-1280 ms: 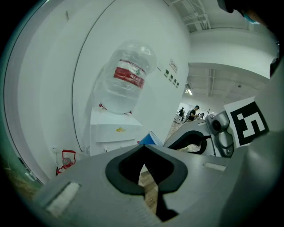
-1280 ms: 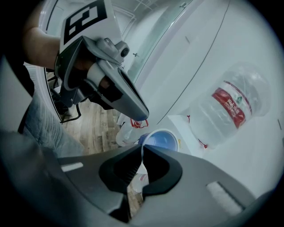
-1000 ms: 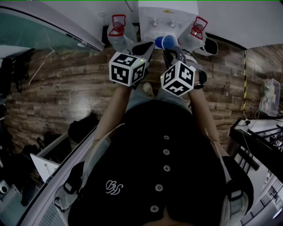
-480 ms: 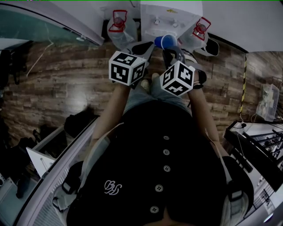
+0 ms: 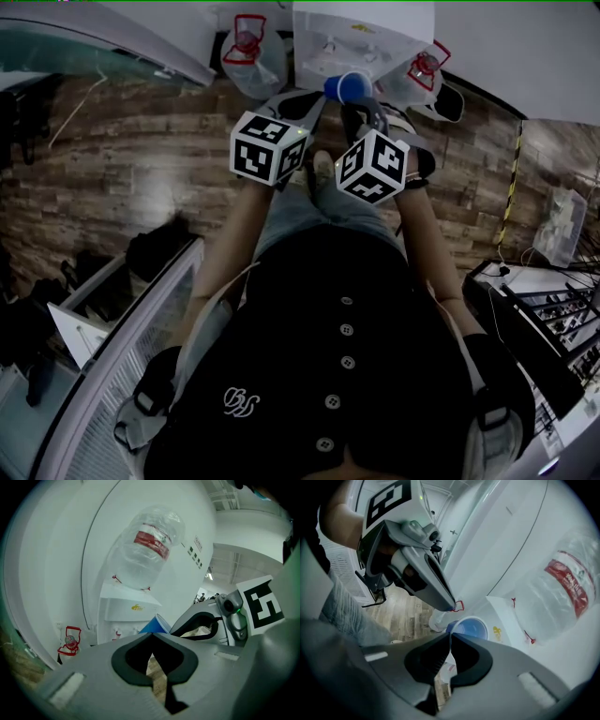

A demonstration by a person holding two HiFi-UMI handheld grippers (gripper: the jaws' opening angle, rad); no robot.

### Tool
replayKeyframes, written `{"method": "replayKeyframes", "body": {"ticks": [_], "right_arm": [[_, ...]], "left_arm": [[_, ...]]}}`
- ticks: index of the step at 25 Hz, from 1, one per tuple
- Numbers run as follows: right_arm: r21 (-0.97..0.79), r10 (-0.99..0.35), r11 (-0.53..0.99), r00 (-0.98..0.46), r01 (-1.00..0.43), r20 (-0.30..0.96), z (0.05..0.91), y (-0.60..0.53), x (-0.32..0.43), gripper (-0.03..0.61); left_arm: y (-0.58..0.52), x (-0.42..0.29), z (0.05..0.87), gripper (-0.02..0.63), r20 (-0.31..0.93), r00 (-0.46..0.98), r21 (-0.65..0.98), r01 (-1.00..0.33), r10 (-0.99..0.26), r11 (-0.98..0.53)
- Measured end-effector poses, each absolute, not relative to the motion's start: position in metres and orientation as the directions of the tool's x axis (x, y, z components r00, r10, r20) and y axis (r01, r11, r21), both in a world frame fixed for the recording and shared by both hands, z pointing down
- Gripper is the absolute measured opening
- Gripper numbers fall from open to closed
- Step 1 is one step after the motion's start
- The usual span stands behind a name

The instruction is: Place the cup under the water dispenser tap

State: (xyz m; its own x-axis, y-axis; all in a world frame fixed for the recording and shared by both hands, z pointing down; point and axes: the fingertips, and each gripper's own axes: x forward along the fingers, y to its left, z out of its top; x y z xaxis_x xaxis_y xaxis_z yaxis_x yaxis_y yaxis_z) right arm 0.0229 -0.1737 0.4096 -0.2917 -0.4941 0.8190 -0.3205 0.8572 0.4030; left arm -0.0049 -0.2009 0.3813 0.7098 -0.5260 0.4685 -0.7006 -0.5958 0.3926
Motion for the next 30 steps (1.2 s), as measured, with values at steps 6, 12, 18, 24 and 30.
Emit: {"method": "replayKeyframes", "body": {"ticks": [6, 12, 18, 24, 30], "right_arm": [[0.374, -0.464, 0.875, -0.306, -0.308, 0.831, 0.424, -0.188, 0.02, 0.012], [0.382, -0.464, 0.877, -0.313, -0.291, 0.829, 0.44, -0.203, 0.019, 0.012], [0.371, -0.452, 0.885, -0.323, -0.283, 0.831, 0.46, -0.21, 0.019, 0.012], [0.356, -0.438, 0.891, -0.324, -0.282, 0.839, 0.488, -0.216, 0.019, 0.012], [0.337, -0.413, 0.902, -0.305, -0.271, 0.858, 0.532, -0.225, 0.025, 0.012]], "left_arm": [[-0.212, -0.008, 0.398, -0.003, 0.467, 0.697, 0.428, -0.716, -0.543, -0.551], [-0.226, -0.011, 0.415, -0.003, 0.449, 0.678, 0.45, -0.735, -0.582, -0.508], [-0.233, -0.01, 0.432, -0.003, 0.444, 0.659, 0.433, -0.751, -0.608, -0.498], [-0.232, -0.016, 0.461, -0.003, 0.461, 0.64, 0.443, -0.767, -0.615, -0.465], [-0.235, -0.024, 0.498, -0.003, 0.492, 0.605, 0.411, -0.795, -0.626, -0.445]]}}
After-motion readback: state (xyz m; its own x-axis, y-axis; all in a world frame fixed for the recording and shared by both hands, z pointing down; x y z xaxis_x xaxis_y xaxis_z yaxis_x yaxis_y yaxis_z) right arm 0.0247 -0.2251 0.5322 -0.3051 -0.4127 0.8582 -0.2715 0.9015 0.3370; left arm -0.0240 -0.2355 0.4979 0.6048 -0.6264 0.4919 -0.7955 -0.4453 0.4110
